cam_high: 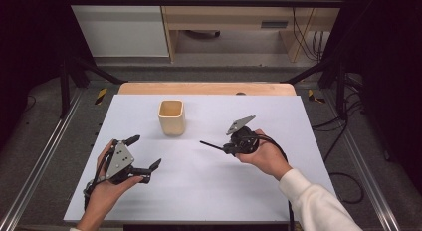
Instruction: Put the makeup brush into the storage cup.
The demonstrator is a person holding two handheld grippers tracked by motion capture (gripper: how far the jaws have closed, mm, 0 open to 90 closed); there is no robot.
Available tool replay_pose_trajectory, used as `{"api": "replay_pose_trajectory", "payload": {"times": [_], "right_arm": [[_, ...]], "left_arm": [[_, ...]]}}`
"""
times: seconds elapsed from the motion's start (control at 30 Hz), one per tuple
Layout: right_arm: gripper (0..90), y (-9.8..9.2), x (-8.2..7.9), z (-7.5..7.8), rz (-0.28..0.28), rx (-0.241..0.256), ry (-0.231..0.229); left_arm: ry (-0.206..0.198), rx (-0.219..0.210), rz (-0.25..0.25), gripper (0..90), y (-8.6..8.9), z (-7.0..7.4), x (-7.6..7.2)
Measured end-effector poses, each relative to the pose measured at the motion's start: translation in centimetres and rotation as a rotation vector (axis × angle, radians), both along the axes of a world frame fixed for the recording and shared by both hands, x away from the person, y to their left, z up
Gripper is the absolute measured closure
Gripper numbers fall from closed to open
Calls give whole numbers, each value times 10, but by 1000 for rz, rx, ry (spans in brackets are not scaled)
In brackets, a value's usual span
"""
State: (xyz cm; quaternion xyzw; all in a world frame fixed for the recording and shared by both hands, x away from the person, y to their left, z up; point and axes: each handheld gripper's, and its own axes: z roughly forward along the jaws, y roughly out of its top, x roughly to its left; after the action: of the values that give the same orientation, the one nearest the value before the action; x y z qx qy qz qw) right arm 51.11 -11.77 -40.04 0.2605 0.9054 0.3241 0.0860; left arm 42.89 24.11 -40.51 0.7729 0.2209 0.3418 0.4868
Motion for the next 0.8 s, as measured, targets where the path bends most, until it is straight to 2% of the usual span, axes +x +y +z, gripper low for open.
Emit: {"api": "replay_pose_trajectory", "payload": {"times": [0.07,0.17,0.23,0.3,0.37,0.5,0.6,0.7,0.77,0.8], "right_arm": [[837,1,-1,5,9,-27,-9],[837,4,-1,9,17,-49,-16],[837,6,-3,13,19,-64,-20],[837,8,-6,16,17,-90,-22],[837,9,-9,19,19,-109,-30],[836,9,-16,27,24,-115,-45],[836,8,-18,30,28,-112,-54],[837,8,-17,36,37,-112,-58],[837,9,-16,40,46,-118,-57],[836,9,-14,42,48,-122,-57]], "left_arm": [[-7,5,-13,23,-5,4,-1],[-22,41,-19,23,-13,7,-5],[-40,85,-11,22,-17,9,-10],[-65,140,-27,24,-21,13,-15],[-83,155,-31,24,-25,19,-19],[-97,149,-32,24,-33,24,-22],[-80,141,-45,24,-41,25,-20],[-74,158,-61,23,-50,28,-18],[-66,139,-72,23,-54,29,-14],[-66,143,-73,22,-57,29,-12]]}}
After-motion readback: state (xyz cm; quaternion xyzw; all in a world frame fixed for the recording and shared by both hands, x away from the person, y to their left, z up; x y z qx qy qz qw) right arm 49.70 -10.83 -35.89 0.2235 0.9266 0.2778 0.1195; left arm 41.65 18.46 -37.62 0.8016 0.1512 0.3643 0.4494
